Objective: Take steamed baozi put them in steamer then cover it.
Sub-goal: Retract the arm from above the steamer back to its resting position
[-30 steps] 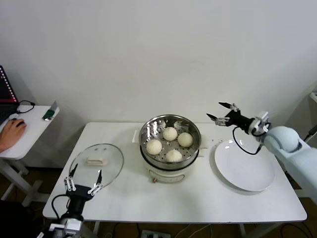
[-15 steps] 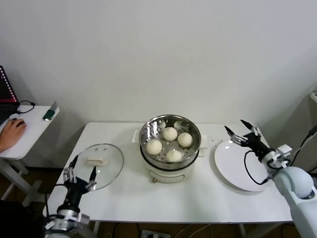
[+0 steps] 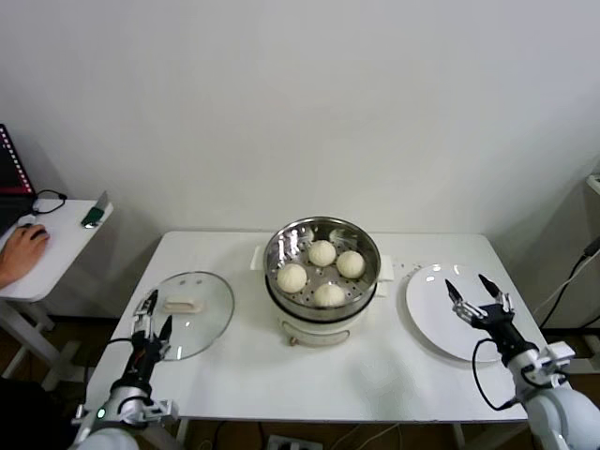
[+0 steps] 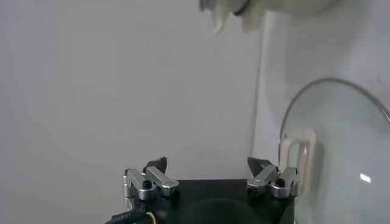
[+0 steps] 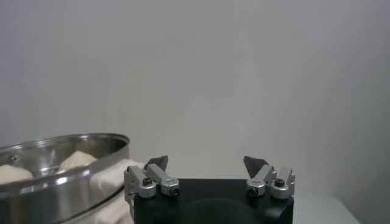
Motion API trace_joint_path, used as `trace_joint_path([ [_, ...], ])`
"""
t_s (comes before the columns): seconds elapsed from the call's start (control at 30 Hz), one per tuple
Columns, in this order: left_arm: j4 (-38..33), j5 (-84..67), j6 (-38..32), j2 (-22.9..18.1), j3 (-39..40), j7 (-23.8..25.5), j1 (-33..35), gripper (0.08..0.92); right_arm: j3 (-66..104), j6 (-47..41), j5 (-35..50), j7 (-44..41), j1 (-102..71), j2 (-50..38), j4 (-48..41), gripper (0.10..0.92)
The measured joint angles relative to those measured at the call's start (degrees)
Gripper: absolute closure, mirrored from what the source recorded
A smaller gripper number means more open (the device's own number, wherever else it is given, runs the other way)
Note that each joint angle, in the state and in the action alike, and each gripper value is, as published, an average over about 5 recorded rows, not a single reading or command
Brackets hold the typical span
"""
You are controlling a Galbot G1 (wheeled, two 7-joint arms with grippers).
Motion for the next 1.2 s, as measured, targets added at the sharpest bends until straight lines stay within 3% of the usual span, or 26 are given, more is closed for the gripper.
trace_joint_path([
  [0.47,11.91,9.97,0.15,2.62,3.82,-2.02,-7.45,0.177,2.66,1.59,-3.24,-1.01,-4.82,6.26,-0.32,0.203],
  [0.83,24.17,11.66,-1.39,2.99,5.44,-3.46,-16.68,0.177,3.05,2.23,-6.12,-1.20,-5.26,7.98,-1.04,0.203],
  [1.2,31.60,11.28,-2.31,2.95,6.25,-5.16,-22.78,0.177,2.97,3.26,-8.90,-1.50,-5.30,9.43,-1.89,0.203],
])
